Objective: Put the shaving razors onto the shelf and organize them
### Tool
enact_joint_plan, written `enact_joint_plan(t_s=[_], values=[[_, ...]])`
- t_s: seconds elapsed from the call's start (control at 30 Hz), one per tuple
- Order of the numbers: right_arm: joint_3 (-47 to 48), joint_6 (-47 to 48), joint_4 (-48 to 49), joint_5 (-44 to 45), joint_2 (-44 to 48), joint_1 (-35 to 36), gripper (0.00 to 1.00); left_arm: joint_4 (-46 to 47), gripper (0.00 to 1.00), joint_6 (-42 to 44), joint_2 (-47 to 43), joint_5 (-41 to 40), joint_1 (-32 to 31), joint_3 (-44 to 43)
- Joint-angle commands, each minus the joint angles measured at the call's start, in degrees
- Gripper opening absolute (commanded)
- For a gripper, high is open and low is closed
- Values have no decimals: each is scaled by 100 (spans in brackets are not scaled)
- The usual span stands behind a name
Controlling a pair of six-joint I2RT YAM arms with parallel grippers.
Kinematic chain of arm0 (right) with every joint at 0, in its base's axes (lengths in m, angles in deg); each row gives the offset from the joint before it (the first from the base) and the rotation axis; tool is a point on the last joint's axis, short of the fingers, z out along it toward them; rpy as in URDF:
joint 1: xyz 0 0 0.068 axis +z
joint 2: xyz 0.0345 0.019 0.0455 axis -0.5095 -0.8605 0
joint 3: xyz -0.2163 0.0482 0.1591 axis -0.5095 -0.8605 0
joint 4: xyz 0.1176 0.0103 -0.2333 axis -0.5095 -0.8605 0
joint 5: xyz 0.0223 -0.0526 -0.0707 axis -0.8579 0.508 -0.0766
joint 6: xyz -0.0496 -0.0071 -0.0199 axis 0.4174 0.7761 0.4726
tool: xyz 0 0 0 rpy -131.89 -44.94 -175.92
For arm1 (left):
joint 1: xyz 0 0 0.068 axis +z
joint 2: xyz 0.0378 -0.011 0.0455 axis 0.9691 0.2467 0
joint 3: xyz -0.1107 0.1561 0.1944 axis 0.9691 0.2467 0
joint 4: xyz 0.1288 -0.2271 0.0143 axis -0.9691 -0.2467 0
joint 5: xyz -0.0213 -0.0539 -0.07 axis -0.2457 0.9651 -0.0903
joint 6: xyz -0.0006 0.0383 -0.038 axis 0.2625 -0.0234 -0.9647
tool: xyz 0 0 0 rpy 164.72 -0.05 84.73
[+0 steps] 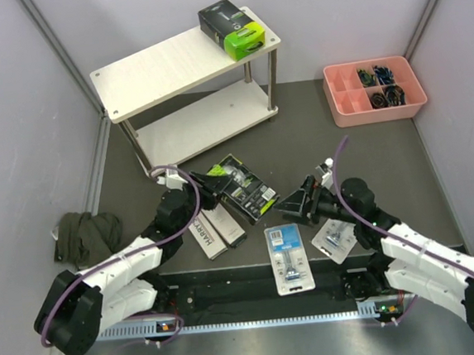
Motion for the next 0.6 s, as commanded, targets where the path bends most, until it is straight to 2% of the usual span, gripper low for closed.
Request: enact_joint_plan(t_s=[0.0, 0.2, 0.33, 0.47, 0.53, 0.57], values=[[291, -360, 1696, -51, -636, 115, 99, 1512, 0, -493, 65, 384, 405, -69], [598, -369, 2367, 10, -1691, 432, 99, 2311, 0, -827, 461, 887, 819, 10], [598, -703, 3726, 10, -2289, 450, 99, 2418, 0, -898, 593, 1073, 846, -25], [801, -844, 4186, -8, -2817, 511, 99, 2462, 0, -916, 584, 1099, 855, -7], [880, -896, 4292, 54, -3054, 546, 98, 2497, 0, -924, 593, 1117, 855, -7], [889, -905, 4458, 115, -3124, 564, 93, 2506, 0, -933, 584, 1125, 855, 1]])
